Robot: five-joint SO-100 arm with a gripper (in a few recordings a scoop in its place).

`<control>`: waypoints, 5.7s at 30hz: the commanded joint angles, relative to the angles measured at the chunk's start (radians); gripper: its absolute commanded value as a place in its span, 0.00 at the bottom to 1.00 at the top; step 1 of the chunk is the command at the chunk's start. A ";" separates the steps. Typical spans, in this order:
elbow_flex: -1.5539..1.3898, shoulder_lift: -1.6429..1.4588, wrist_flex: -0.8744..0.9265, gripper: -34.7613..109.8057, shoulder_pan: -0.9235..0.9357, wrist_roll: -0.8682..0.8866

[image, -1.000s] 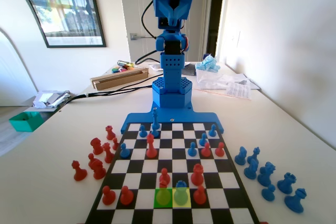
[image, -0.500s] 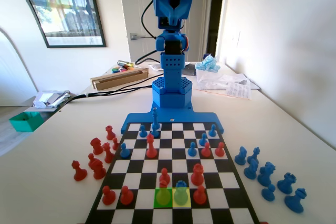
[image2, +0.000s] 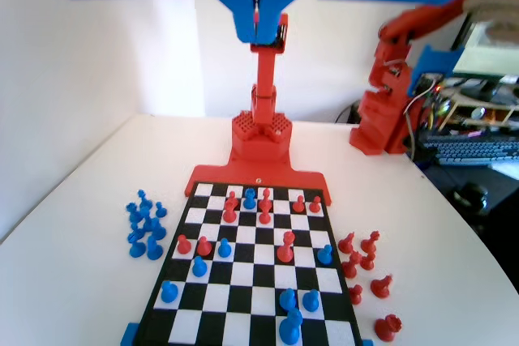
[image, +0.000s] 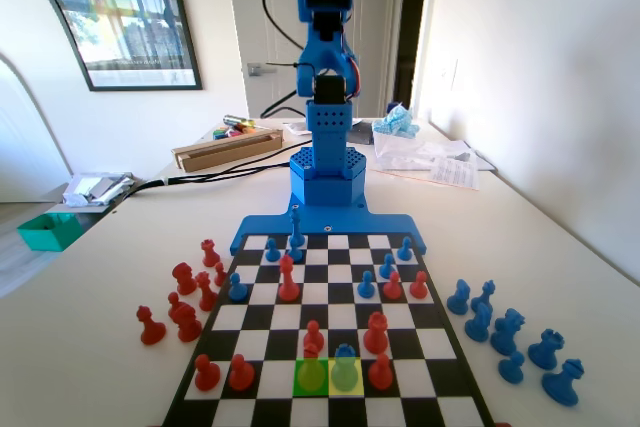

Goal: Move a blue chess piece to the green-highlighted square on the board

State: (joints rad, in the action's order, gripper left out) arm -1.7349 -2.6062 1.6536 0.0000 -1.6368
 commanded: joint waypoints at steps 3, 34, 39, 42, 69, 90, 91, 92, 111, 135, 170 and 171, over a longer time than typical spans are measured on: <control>0.129 0.210 -0.017 0.25 0.051 -0.011; 0.394 1.198 -0.377 0.30 0.166 0.147; 0.371 1.261 -0.440 0.31 0.132 0.173; 0.365 1.307 -0.468 0.31 0.123 0.183; 0.219 1.474 -0.661 0.32 0.103 0.161; 0.235 1.522 -0.699 0.32 0.083 0.166; 0.235 1.522 -0.699 0.32 0.083 0.166; 0.238 1.523 -0.699 0.32 0.083 0.166; 0.265 1.540 -0.721 0.31 0.092 0.163; 0.282 1.536 -0.698 0.25 0.095 0.135; 0.443 1.267 -0.219 0.25 0.727 -0.049; 0.440 1.285 -0.222 0.25 0.744 -0.057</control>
State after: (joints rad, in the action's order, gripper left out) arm -1.3238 -1.3008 1.4174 0.6857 -1.6490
